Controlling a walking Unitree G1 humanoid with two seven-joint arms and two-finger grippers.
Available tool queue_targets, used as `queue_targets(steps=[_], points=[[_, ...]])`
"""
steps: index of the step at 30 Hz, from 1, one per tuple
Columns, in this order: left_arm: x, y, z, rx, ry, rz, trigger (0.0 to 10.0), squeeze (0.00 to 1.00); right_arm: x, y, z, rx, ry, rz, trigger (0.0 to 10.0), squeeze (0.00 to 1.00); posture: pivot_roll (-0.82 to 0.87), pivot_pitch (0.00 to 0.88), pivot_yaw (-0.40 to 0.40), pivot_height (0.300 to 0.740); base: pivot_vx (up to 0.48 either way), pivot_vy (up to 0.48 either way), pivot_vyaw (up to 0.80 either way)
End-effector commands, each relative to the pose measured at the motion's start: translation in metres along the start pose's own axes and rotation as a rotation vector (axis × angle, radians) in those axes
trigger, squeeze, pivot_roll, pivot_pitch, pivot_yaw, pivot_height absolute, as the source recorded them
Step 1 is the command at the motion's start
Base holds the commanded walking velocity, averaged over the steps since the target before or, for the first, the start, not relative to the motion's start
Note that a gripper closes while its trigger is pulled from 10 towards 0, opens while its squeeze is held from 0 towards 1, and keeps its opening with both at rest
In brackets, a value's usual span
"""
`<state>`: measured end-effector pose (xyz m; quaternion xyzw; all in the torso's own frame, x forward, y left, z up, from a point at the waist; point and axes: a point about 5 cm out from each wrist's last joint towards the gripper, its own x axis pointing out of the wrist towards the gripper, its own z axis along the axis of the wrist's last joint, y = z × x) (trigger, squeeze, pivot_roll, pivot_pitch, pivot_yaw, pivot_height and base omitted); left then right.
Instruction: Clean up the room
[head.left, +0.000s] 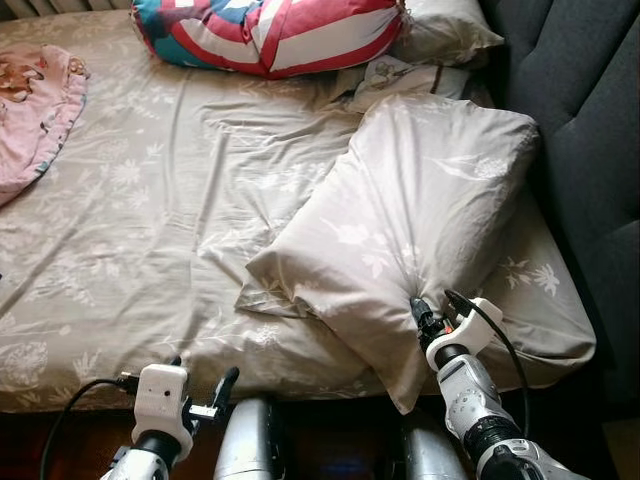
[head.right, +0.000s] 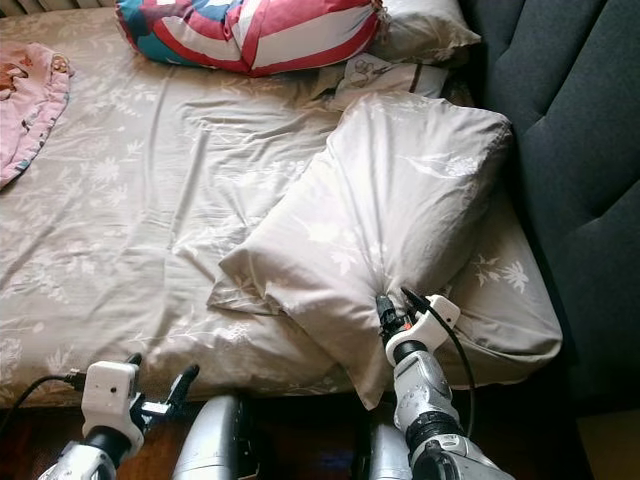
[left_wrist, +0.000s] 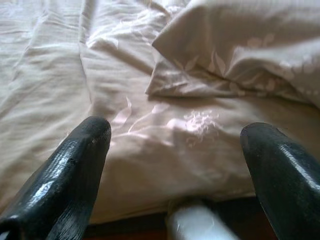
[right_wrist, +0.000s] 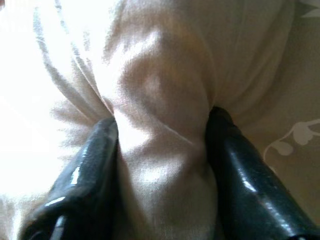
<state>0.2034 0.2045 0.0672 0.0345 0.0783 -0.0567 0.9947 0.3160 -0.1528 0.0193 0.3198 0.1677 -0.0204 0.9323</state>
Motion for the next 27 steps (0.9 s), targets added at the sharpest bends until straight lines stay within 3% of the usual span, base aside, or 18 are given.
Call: queue_targets(steps=[1,14,17,19,21,24,27], points=[[-0.004,0.003,-0.008,-0.008,0.043,0.018,10.0,0.0,-0.012,-0.006,-0.04,0.014,0.157,-0.036,0.0,0.0,0.11,0.261,0.057,0.624,0.0,0.0,0.0],[0.016,-0.003,-0.005,-0.031,0.016,0.023,10.0,0.0,-0.01,-0.007,-0.034,-0.093,0.166,-0.042,0.0,0.0,0.08,0.193,0.041,0.624,0.0,0.0,0.0],[0.024,-0.003,-0.004,-0.045,0.006,0.032,10.0,0.0,-0.008,-0.011,-0.023,-0.133,0.133,-0.067,0.0,0.0,0.06,0.158,0.029,0.624,0.0,0.0,0.0],[0.028,-0.004,-0.005,-0.049,0.003,0.036,10.0,0.0,-0.008,-0.018,-0.014,-0.177,0.11,-0.11,0.0,0.0,0.05,0.146,0.025,0.624,0.0,0.0,0.0],[0.033,-0.007,-0.008,-0.049,0.003,0.028,10.0,0.0,-0.01,-0.036,0.002,-0.237,0.057,-0.229,0.0,0.0,0.04,0.115,0.015,0.624,0.0,0.0,0.0],[0.036,-0.01,-0.009,-0.052,0.002,0.024,10.0,0.0,-0.013,-0.046,0.014,-0.242,0.005,-0.288,0.0,0.0,0.03,0.105,0.014,0.624,0.0,0.0,0.0],[0.04,-0.013,-0.009,-0.058,-0.003,0.02,10.0,0.0,-0.018,-0.063,0.039,-0.321,-0.091,-0.406,0.0,0.0,0.02,0.091,0.006,0.624,0.0,0.0,0.0]])
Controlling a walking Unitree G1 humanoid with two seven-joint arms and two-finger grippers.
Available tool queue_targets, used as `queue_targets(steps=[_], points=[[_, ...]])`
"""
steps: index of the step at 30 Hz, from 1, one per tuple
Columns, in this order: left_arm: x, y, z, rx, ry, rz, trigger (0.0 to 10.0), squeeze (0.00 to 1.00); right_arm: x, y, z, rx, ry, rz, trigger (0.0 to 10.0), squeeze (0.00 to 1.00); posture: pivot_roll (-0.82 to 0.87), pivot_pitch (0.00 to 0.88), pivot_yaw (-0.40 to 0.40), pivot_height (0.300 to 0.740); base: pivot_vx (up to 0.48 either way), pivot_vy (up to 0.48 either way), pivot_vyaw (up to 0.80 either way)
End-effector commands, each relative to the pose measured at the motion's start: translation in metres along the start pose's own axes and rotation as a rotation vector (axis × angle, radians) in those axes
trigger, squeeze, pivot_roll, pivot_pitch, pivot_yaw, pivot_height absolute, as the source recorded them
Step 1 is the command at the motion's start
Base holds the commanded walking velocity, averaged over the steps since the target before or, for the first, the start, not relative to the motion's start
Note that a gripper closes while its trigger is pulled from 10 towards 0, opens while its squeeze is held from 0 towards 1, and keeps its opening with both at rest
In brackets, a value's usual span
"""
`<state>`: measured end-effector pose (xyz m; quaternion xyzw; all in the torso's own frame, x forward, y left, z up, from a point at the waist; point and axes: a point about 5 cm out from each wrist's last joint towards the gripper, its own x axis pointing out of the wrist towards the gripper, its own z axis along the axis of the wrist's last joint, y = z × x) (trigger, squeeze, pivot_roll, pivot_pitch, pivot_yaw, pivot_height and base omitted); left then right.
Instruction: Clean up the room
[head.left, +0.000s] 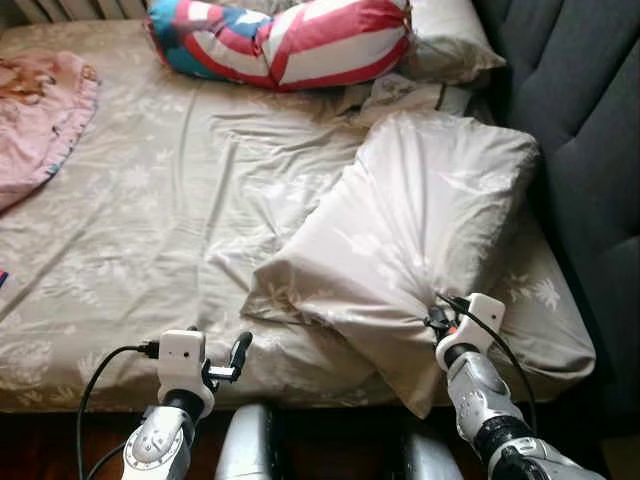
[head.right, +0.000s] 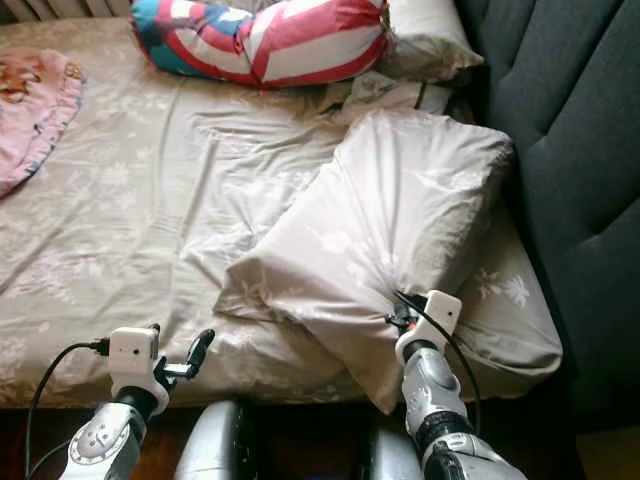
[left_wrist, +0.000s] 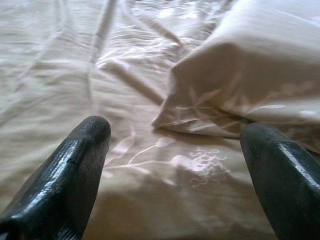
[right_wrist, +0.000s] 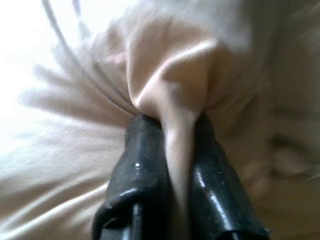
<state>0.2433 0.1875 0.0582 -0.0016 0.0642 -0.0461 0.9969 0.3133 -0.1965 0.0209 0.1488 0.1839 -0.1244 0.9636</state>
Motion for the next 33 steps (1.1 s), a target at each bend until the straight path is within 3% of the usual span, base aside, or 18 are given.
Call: queue_targets(steps=[1,3,8,10,16,19,21,22,23,30,33], points=[[-0.001,0.0,-0.007,0.013,0.027,0.004,10.0,0.0,-0.003,-0.04,0.008,-0.028,-0.04,-0.182,0.0,0.0,0.02,0.089,0.005,0.624,0.0,0.0,0.0],[0.002,0.0,-0.007,0.009,0.019,0.007,10.0,0.0,-0.003,-0.058,0.03,-0.082,-0.119,-0.271,0.0,0.0,0.01,0.084,0.001,0.624,0.0,0.0,0.0],[0.005,-0.001,-0.008,0.005,0.016,0.012,10.0,0.0,-0.004,-0.078,0.06,-0.141,-0.216,-0.374,0.0,0.0,-0.01,0.08,-0.001,0.624,0.0,0.0,0.0],[0.007,-0.001,-0.009,0.003,0.012,0.013,10.0,0.0,-0.007,-0.092,0.081,-0.204,-0.276,-0.466,0.0,0.0,-0.01,0.079,-0.002,0.624,0.0,0.0,0.0],[0.009,-0.001,-0.01,-0.002,0.004,0.015,10.0,0.0,-0.025,-0.132,0.127,-0.271,-0.425,-0.732,0.0,0.0,-0.02,0.078,0.001,0.624,0.0,0.0,0.0],[0.01,0.0,-0.01,-0.001,0.002,0.016,10.0,0.0,-0.032,-0.144,0.141,-0.312,-0.468,-0.821,0.0,0.0,-0.02,0.079,0.004,0.624,0.0,0.0,0.0],[0.011,0.0,-0.011,-0.001,0.002,0.015,10.0,0.0,-0.032,-0.148,0.141,-0.311,-0.44,-0.828,0.0,0.0,-0.03,0.079,0.008,0.624,0.0,0.0,0.0],[0.011,0.0,-0.012,0.0,0.004,0.012,10.0,0.0,-0.03,-0.148,0.137,-0.321,-0.397,-0.812,7.6,0.0,-0.03,0.079,0.008,0.624,0.0,0.0,0.0],[0.011,0.0,-0.012,0.0,0.004,0.01,10.0,0.0,-0.029,-0.147,0.135,-0.326,-0.387,-0.806,10.0,0.0,-0.03,0.079,0.008,0.624,0.0,0.0,0.0],[0.012,0.001,-0.012,0.002,0.001,0.009,10.0,0.0,-0.027,-0.136,0.123,-0.281,-0.41,-0.757,10.0,0.0,-0.02,0.08,0.016,0.624,0.0,0.0,0.0],[0.012,0.002,-0.012,0.005,0.001,0.007,10.0,0.0,-0.015,-0.104,0.109,-0.233,-0.396,-0.521,10.0,0.0,-0.02,0.079,0.018,0.624,0.0,0.0,0.0]])
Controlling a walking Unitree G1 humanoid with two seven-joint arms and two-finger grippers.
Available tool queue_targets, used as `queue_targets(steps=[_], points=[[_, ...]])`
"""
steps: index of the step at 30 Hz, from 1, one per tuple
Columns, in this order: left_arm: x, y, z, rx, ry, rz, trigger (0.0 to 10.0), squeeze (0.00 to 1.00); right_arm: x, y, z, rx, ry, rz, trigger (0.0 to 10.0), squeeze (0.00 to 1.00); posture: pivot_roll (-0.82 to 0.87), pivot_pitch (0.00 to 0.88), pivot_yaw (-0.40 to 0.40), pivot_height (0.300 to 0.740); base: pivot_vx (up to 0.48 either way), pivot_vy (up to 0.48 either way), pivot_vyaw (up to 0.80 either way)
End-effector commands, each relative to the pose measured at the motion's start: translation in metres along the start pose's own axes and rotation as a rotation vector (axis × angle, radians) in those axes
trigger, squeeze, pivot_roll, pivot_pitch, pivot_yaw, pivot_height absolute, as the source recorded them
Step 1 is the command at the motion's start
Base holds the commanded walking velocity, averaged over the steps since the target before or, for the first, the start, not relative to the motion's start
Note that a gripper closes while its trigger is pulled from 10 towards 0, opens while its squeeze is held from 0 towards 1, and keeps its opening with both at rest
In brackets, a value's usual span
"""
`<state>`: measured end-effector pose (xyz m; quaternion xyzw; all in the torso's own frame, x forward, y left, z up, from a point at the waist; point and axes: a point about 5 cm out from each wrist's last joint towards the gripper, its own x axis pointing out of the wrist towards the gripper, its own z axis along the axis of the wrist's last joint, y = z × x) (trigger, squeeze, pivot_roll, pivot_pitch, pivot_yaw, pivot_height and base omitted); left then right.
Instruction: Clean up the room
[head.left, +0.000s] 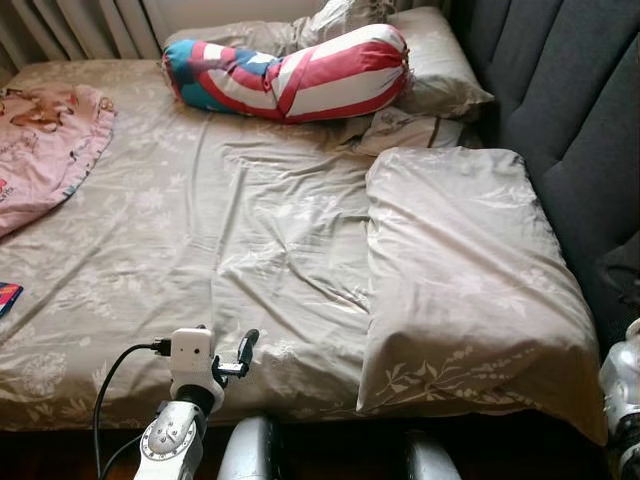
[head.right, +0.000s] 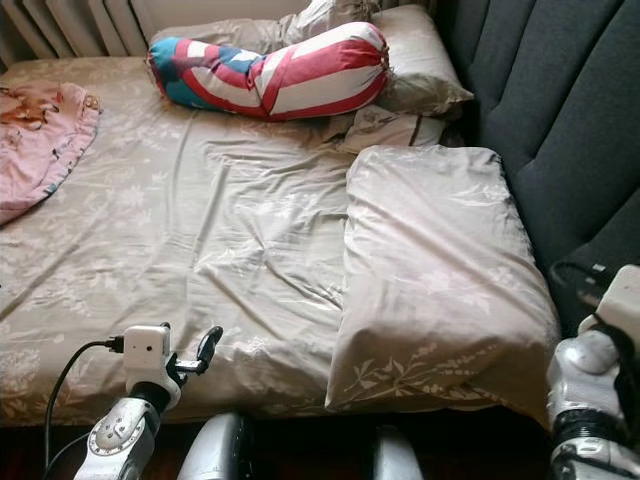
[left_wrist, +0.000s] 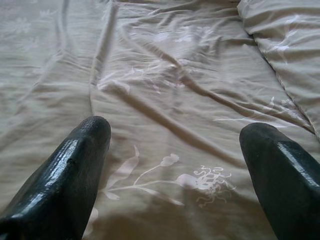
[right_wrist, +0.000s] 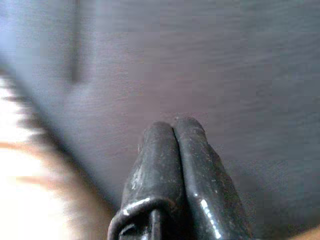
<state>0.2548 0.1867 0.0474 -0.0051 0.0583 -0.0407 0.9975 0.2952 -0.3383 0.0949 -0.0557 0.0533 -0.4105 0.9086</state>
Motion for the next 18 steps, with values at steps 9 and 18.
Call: queue_targets(steps=[9,18], points=[[0.0,0.001,-0.004,0.012,0.013,-0.007,10.0,0.0,-0.051,0.077,-0.005,0.143,-0.052,0.527,10.0,0.0,-0.02,0.078,0.012,0.624,0.0,0.0,0.0],[0.004,-0.003,-0.007,-0.001,0.022,-0.015,10.0,0.0,-0.072,0.076,-0.033,0.149,0.013,0.624,10.0,0.0,-0.04,0.074,0.003,0.659,0.0,0.0,0.0]])
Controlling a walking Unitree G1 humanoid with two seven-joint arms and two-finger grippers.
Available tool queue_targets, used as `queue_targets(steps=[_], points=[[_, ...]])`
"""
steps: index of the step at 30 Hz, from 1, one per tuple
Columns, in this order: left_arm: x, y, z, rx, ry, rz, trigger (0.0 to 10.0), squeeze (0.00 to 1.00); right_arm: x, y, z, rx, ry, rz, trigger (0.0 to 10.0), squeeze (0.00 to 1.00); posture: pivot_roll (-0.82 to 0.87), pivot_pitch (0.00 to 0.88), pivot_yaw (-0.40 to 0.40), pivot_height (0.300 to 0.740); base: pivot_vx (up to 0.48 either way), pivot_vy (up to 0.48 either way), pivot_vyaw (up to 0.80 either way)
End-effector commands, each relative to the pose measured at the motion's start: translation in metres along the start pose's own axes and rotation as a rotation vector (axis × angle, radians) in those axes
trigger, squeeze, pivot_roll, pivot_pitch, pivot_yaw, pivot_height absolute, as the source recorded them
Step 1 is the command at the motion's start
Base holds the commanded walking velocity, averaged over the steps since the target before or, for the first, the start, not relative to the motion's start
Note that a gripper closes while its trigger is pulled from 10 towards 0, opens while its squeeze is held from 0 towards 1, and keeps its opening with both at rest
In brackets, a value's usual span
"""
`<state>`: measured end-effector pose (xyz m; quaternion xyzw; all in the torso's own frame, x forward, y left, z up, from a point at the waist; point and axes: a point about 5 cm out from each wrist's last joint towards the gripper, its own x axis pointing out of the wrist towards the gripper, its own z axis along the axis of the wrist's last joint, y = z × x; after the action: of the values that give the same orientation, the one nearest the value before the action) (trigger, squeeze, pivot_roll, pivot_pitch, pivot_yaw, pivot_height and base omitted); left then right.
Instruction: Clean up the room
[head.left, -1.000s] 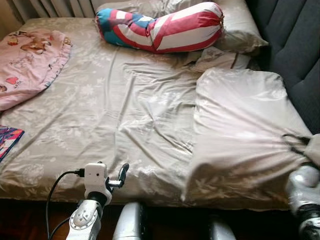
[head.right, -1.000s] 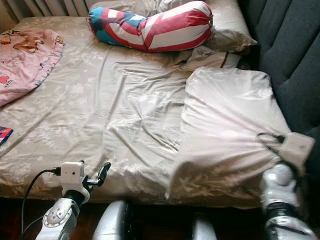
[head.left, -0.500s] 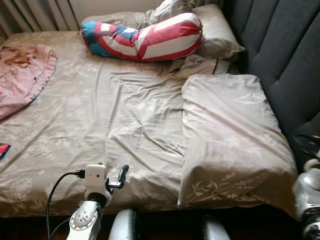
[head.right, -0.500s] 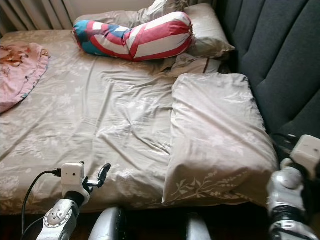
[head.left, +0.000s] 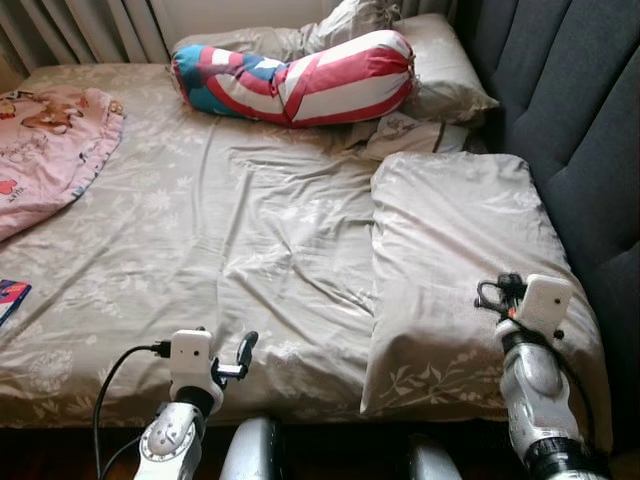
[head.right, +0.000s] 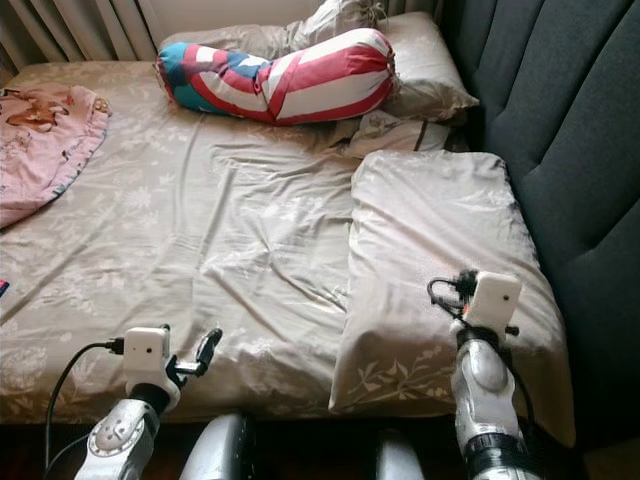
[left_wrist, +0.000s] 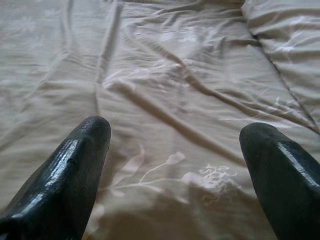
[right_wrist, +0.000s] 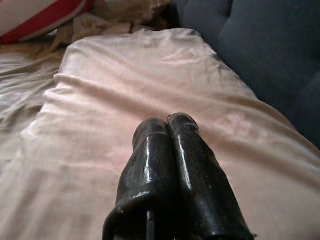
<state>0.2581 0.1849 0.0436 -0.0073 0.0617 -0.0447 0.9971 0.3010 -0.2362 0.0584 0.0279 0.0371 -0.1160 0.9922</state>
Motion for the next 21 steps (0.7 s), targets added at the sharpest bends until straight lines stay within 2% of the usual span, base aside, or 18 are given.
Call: queue_targets(steps=[1,6,13,16,19,21], points=[[0.001,-0.001,-0.006,-0.001,0.022,-0.006,10.0,0.0,-0.003,0.0,-0.009,0.008,0.035,0.011,10.0,0.0,-0.04,0.072,0.001,0.664,0.0,0.0,0.0],[0.001,0.005,-0.018,-0.004,0.084,0.032,10.0,0.0,-0.013,-0.001,-0.034,-0.015,0.147,0.039,10.0,0.0,-0.03,0.063,-0.006,0.699,0.0,0.0,0.0],[-0.001,0.009,-0.035,-0.044,0.155,0.06,10.0,0.0,-0.022,0.0,-0.054,-0.022,0.257,0.058,10.0,0.0,-0.02,0.047,-0.015,0.729,0.0,0.0,0.0],[-0.001,0.01,-0.05,-0.054,0.241,0.065,10.0,0.0,-0.031,0.004,-0.069,-0.05,0.331,0.071,10.0,0.0,-0.02,0.043,-0.016,0.74,0.0,0.0,0.0],[-0.002,0.011,-0.056,-0.067,0.275,0.08,10.0,0.0,-0.033,0.005,-0.073,-0.061,0.347,0.083,10.0,0.0,-0.02,0.034,-0.018,0.74,0.0,0.0,0.0],[-0.004,0.012,-0.066,-0.09,0.337,0.101,10.0,0.0,-0.037,0.008,-0.079,-0.054,0.375,0.111,10.0,0.0,-0.02,0.027,-0.019,0.74,0.0,0.0,0.0]])
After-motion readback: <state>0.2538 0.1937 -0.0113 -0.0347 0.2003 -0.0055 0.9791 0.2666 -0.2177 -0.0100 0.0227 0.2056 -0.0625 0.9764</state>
